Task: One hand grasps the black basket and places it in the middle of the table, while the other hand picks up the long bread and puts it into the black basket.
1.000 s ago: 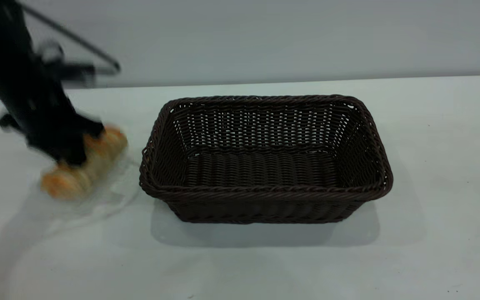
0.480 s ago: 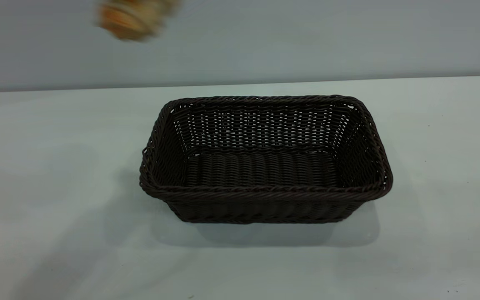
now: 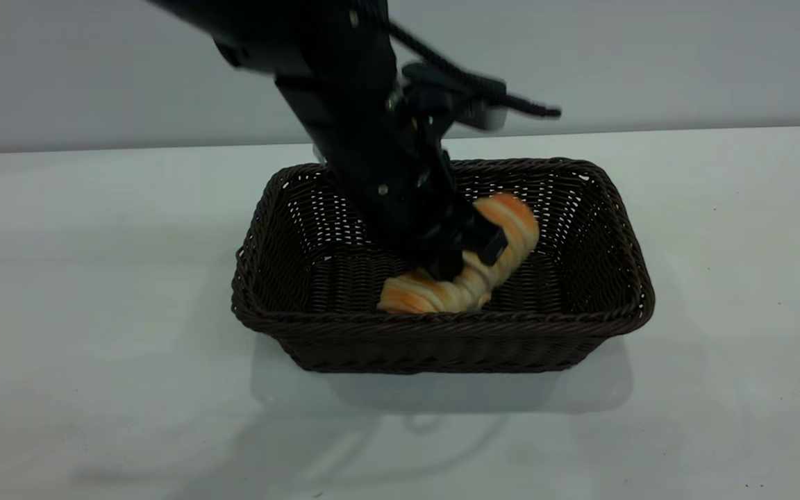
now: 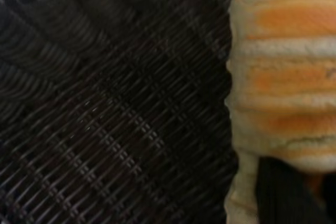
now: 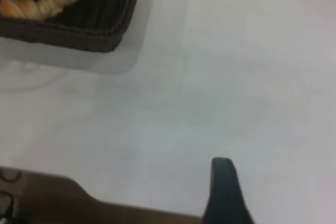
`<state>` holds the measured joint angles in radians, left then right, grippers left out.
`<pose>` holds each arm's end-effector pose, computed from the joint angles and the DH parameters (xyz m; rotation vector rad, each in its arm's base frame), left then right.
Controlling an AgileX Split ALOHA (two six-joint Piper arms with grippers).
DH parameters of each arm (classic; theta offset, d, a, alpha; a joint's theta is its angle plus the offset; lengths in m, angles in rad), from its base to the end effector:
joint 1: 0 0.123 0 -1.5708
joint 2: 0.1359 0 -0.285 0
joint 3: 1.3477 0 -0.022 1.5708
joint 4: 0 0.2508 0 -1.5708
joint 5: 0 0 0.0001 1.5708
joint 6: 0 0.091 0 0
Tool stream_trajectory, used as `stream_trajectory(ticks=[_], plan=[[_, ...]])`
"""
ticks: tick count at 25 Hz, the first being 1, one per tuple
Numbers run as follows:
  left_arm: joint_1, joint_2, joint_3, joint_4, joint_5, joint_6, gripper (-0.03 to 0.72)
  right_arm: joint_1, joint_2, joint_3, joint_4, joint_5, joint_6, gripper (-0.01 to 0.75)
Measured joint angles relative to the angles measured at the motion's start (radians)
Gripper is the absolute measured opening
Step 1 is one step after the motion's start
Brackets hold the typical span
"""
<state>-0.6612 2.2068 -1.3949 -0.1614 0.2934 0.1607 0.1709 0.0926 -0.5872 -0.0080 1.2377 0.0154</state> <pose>0.3518 -0.2791 0.1002 0.8723 2.4639 -0.2977 -0.0079 -0.0021 0.2882 -0.1718 2.2216 0.0922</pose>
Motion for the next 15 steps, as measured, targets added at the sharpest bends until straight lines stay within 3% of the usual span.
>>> stream_trajectory(ticks=[5,7,10,15], plan=[[0.000,-0.024,0.000,0.010,0.038,-0.002,0.525,0.000,-0.006,0.060,-0.001,0.000,-0.015,0.515],[0.000,-0.078,0.000,0.030,0.090,-0.002,0.623,0.000,-0.006,0.068,-0.002,-0.001,-0.043,0.515],[0.000,-0.204,0.000,0.074,0.185,-0.002,0.664,0.000,-0.006,0.086,-0.002,-0.058,-0.061,0.515],[0.000,-0.478,0.000,0.129,0.355,-0.003,0.622,0.000,-0.006,0.109,0.008,-0.112,-0.067,0.503]])
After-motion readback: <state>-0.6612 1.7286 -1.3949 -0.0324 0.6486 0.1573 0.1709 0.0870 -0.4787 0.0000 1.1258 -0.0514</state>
